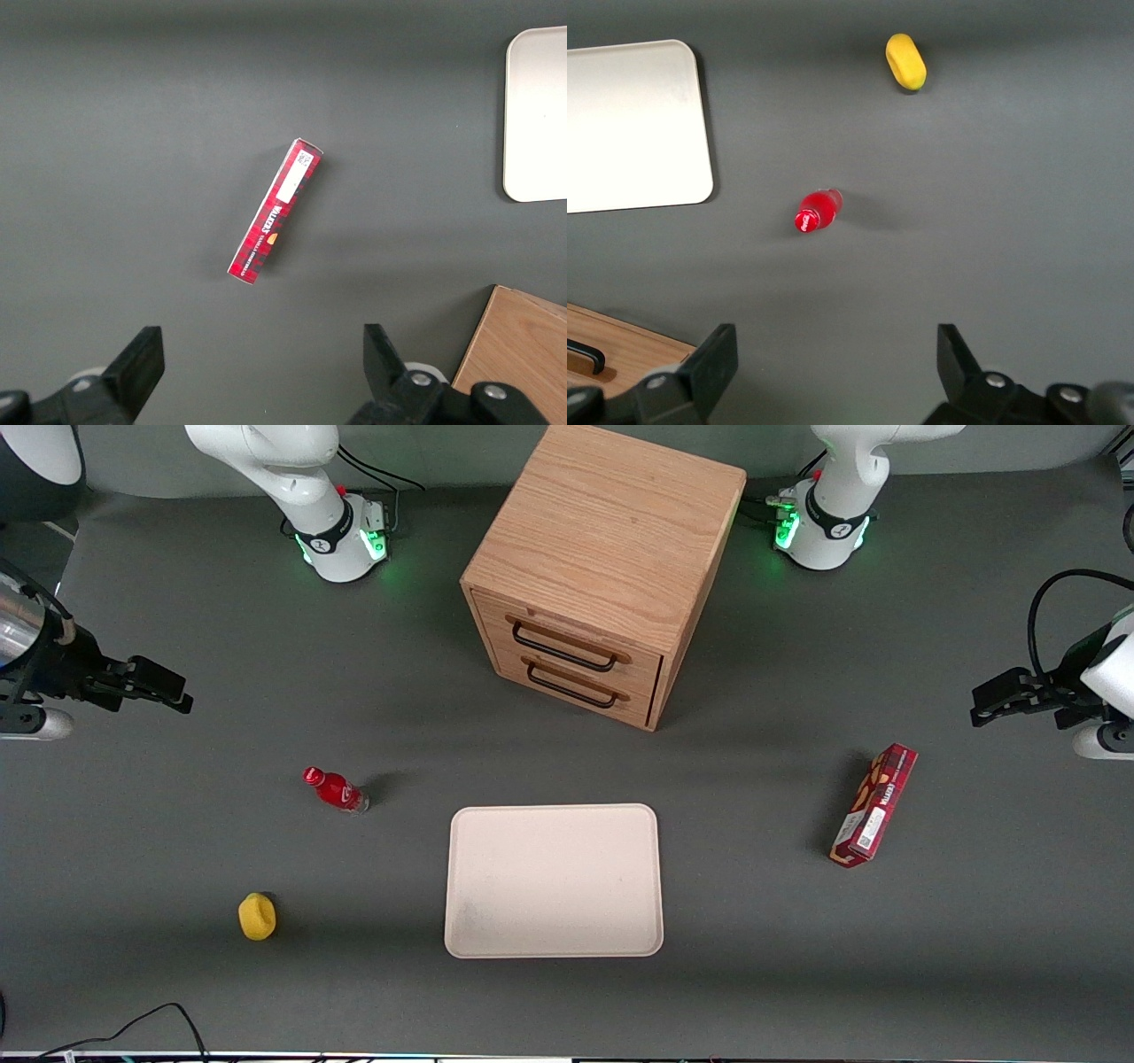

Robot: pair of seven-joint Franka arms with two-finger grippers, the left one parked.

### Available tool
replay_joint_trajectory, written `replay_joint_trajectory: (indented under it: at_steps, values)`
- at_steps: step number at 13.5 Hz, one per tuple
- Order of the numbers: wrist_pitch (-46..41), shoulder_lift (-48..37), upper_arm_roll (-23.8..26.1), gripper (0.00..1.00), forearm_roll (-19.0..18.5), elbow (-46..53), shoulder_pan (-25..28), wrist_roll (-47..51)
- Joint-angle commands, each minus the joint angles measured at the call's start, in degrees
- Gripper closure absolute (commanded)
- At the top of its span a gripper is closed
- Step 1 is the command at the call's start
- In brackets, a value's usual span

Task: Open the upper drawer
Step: 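Move the right gripper toward the upper drawer's black handle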

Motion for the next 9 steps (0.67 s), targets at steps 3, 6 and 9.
replay_joint_trajectory:
  at_steps: [3, 6, 9]
  values:
    - [-0.1, -0.7, 0.1, 0.0, 0.8, -1.8, 0.0, 0.6]
    - [0.2, 2.6, 6.4, 0.0, 6.6, 0.5, 0.8, -7.7]
    - [2.2, 7.6, 17.1, 0.0, 6.7, 4.8, 1.8, -9.3]
